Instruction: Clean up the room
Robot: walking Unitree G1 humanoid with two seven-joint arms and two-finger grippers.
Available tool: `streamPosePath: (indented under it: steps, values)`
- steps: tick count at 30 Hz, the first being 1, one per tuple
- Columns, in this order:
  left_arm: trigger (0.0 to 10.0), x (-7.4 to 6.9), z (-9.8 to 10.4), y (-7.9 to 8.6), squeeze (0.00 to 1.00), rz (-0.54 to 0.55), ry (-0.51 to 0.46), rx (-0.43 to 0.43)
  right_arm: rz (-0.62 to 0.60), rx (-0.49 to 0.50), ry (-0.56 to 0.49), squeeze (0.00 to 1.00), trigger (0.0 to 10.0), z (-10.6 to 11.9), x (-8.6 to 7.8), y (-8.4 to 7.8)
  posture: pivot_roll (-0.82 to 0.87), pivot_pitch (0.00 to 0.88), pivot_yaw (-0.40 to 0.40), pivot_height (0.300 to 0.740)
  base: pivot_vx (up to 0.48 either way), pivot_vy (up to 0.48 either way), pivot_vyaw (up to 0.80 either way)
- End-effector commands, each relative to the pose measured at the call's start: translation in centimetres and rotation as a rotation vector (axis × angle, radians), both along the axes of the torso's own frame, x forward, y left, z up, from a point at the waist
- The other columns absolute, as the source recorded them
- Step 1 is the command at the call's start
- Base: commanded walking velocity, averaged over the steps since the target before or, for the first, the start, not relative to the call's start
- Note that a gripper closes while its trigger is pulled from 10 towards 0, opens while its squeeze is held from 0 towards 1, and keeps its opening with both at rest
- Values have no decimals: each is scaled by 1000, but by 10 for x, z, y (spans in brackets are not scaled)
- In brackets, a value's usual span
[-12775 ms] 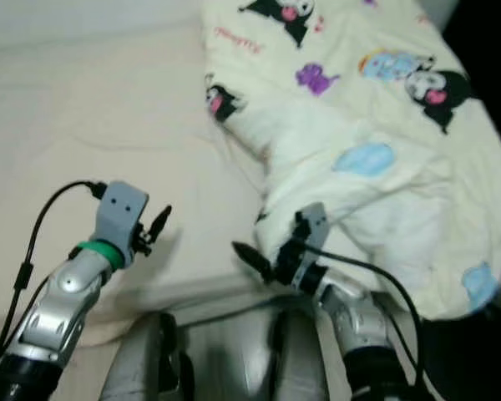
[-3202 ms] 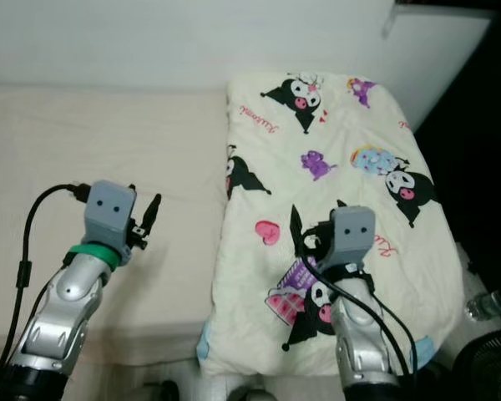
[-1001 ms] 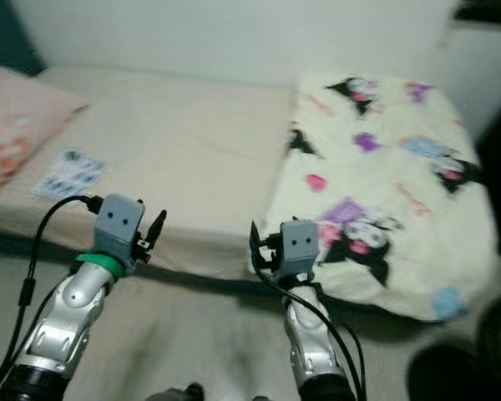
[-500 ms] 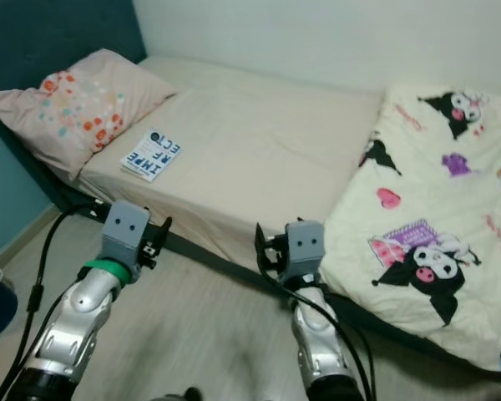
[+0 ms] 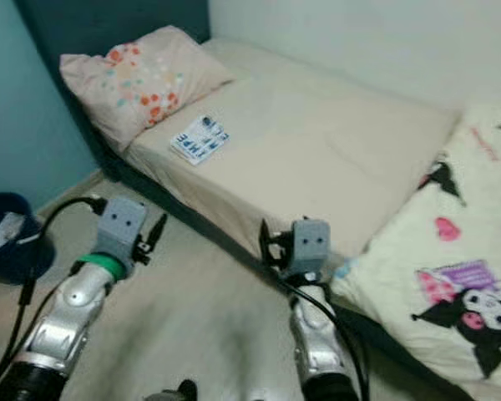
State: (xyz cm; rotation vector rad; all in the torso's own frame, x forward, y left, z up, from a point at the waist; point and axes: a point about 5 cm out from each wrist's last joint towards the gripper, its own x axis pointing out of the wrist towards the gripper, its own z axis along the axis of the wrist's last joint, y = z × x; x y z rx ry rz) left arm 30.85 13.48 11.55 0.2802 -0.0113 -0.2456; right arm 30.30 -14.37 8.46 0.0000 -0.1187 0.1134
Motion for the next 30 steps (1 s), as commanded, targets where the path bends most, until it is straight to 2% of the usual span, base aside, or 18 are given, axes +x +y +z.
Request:
streamPosePath:
  steps: [1,4,6,7,9,10,13,18,30]
  values:
    - [10000,-2,-8,0,0,4,37,11,-6,-5,23,0,10000,-5,-3,-2,-36,29,102,740,0,0,775]
    - [10000,-2,-11,1,0,10,48,19,0,-5,26,0,10000,-6,-3,-1,-35,30,102,740,0,0,769]
    - [10000,-1,-25,11,0,54,105,33,13,-4,41,0,10000,-9,-3,3,-33,30,101,740,0,0,772]
    - [10000,-1,-25,11,0,54,105,33,13,-4,41,0,10000,-9,-3,3,-33,30,101,740,0,0,775]
    - [10000,-2,-39,25,0,112,154,48,26,-10,65,0,10000,-14,-4,6,-34,31,90,740,0,0,769]
    - [10000,-2,-39,25,0,112,154,48,26,-10,65,0,10000,-14,-4,6,-34,31,90,740,0,0,769]
    - [10000,-5,-51,45,0,193,188,54,43,-24,100,0,10000,-21,-6,7,-21,35,63,740,0,0,769]
    - [10000,-7,-52,51,0,234,193,41,53,-33,112,0,10000,-23,-5,6,-13,38,53,740,0,0,770]
    - [10000,-6,-54,49,0,230,186,38,55,-30,112,0,10000,-23,-4,8,-15,42,59,740,0,0,772]
